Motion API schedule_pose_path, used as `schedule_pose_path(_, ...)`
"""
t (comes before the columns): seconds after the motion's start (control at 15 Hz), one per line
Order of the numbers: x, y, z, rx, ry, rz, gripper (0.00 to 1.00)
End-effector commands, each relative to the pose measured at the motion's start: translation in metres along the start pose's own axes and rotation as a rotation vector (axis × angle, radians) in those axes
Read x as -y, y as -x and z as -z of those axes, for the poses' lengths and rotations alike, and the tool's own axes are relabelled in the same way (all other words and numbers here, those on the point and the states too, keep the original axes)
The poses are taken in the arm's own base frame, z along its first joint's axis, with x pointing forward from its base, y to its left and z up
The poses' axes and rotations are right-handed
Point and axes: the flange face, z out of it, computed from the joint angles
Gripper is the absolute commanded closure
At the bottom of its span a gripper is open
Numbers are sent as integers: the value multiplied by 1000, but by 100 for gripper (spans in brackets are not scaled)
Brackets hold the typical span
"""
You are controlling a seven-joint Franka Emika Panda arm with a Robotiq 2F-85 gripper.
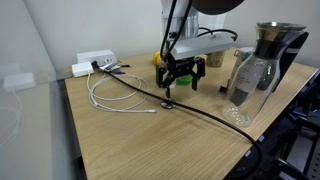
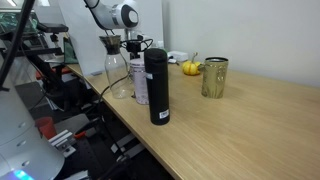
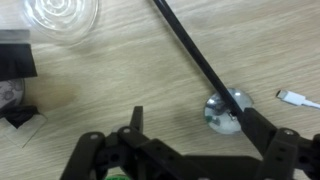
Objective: Pick up the silver lid from the left side of the table and place it on top of the clear bottle
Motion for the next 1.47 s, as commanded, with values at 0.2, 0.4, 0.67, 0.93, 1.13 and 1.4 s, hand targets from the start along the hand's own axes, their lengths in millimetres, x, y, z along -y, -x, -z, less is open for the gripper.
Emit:
schedule_pose_path(0.2,1,1,-8,-1,-9,46,0)
schedule_pose_path(0.4,3,0,-12,0,-8,52,0)
schedule_pose_path(0.67,4,-2,-18,0,-9,55,0)
schedule_pose_path(0.93,4,-3,-16,-11,-1,54,3)
schedule_pose_path(1.13,4,-5,-15,-17,2,52,5)
schedule_pose_path(1.4,3,-6,-16,-20,5,54,6)
